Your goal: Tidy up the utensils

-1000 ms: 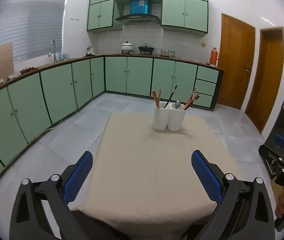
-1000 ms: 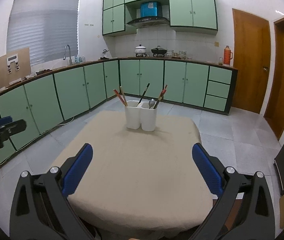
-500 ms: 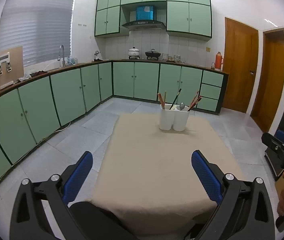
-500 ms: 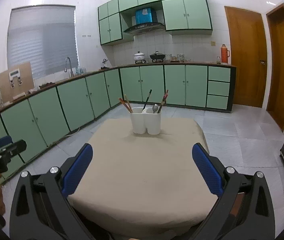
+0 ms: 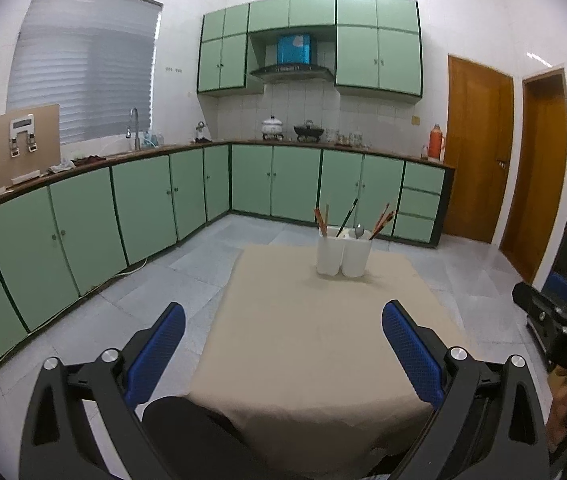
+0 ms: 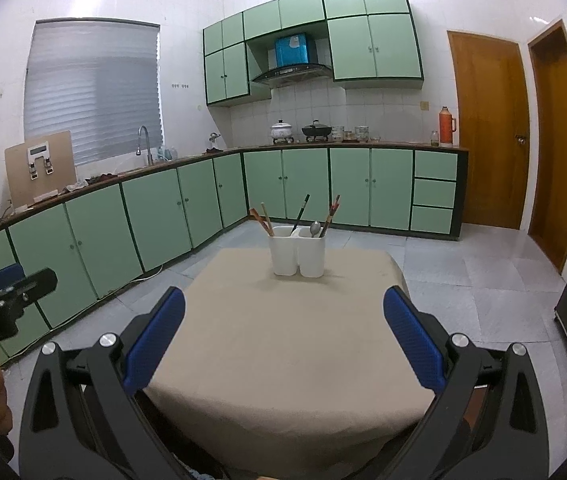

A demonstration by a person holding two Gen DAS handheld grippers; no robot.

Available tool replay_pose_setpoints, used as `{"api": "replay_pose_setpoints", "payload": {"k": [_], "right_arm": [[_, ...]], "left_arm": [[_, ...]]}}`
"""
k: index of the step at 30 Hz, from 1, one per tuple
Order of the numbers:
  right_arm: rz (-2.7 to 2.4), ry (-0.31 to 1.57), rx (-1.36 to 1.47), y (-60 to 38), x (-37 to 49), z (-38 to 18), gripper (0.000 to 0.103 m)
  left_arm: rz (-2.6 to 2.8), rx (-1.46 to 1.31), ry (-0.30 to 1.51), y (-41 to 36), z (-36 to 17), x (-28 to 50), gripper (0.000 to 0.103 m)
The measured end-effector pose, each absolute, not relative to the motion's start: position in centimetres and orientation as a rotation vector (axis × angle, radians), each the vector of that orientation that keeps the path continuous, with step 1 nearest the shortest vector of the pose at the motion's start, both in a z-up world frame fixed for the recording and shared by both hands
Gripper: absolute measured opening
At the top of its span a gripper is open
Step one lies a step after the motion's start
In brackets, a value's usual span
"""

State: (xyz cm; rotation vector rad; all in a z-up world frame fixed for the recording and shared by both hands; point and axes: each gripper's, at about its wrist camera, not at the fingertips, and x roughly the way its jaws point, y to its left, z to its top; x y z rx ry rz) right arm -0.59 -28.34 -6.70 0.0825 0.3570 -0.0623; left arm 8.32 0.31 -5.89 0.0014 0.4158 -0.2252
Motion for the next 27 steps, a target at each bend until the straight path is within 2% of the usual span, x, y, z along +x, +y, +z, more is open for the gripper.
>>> {"api": "replay_pose_setpoints", "payload": {"k": [27], "right_arm": [[-0.085, 0.349, 0.065, -27.4, -4.1, -6.6, 0.097]], "left_arm": [[-0.17, -0.037, 0.368, 3.5, -4.7, 4.0, 0.097]]}}
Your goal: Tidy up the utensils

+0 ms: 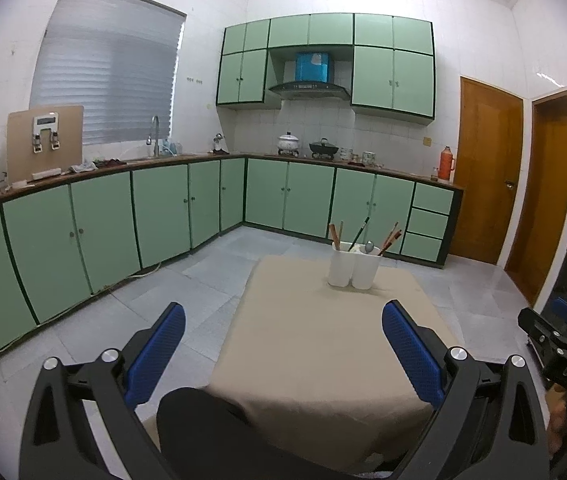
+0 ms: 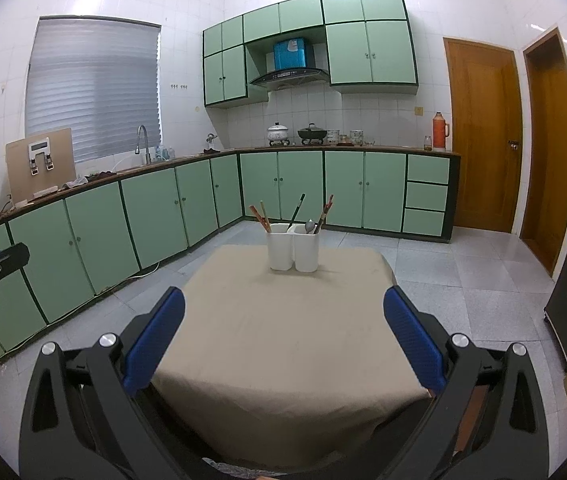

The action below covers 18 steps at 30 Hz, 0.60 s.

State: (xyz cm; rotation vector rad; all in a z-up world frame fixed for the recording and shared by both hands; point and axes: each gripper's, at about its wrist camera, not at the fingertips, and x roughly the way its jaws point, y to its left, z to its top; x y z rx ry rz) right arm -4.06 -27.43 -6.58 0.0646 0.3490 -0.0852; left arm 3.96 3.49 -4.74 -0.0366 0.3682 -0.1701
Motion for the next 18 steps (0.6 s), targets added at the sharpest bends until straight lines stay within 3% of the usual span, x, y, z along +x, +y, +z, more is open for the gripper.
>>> {"api": "replay_pose_setpoints", "payload": {"k": [18], "right_arm": [[-0.11, 0.314, 0.066, -27.7, -5.2, -6.0, 0.097]], "left_arm": [[-0.143, -0.02, 0.324, 3.6, -4.2, 2.7, 0.097]]}}
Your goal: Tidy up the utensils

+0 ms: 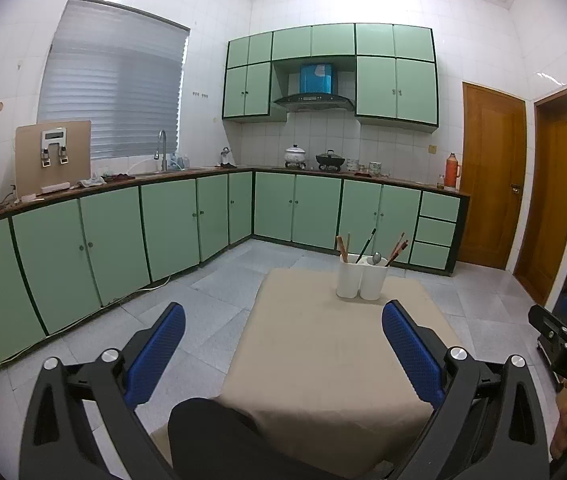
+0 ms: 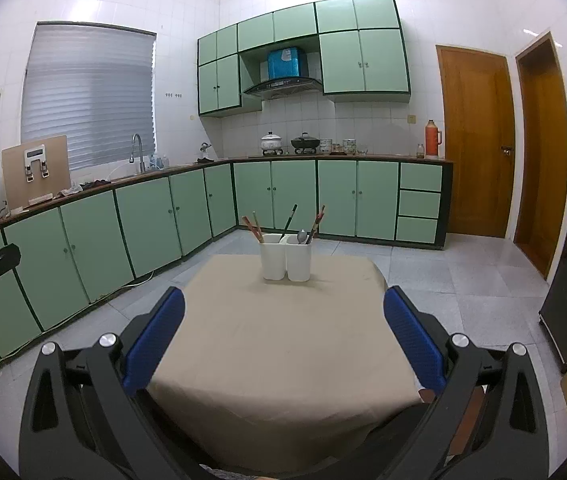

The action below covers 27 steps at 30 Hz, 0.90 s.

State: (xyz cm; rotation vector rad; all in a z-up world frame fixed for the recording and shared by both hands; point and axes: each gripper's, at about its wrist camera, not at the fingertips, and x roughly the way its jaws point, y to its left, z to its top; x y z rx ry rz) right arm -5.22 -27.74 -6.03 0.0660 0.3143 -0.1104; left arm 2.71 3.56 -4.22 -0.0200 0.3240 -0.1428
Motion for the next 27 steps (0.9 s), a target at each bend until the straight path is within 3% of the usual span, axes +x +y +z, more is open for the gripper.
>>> {"api": "replay_pose_setpoints", "payload": {"k": [27], "right_arm": [[-0.117, 0.302, 0.062, -27.97, -5.95, -5.48, 0.097]], "left_arm": [[-0.139, -0.017, 0.32, 3.74, -4.03, 2.6, 0.097]]}}
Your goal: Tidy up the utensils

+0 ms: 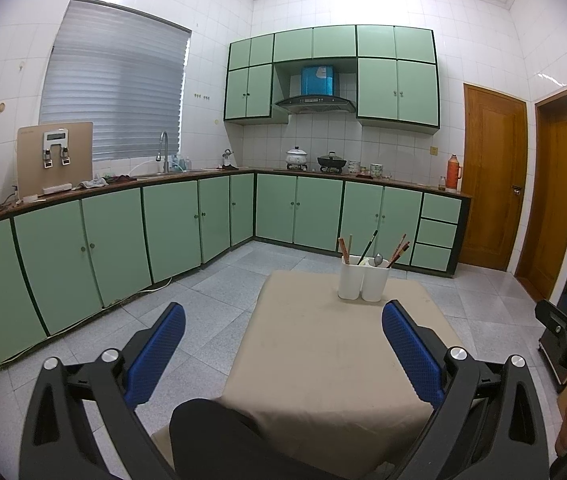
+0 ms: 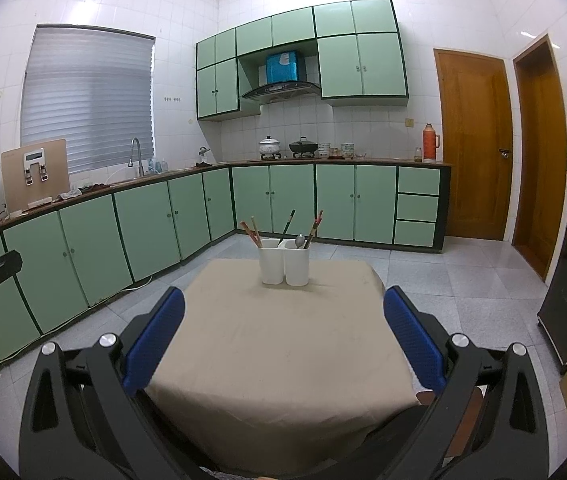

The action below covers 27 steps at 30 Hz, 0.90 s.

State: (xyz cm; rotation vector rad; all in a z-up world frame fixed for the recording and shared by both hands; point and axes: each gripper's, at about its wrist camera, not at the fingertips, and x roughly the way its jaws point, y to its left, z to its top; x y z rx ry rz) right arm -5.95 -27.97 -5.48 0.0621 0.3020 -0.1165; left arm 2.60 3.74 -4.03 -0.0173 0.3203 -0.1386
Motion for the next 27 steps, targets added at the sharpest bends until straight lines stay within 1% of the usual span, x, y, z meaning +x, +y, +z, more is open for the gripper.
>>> {"api": "replay_pose_setpoints", "payload": {"k": [27], "right_arm": [[-0.118, 0.301, 0.064, -28.04, -6.05, -5.45, 0.097]], "left_arm": [[-0.136, -0.021, 0.323, 3.77, -3.87, 2.64, 0.097]]}}
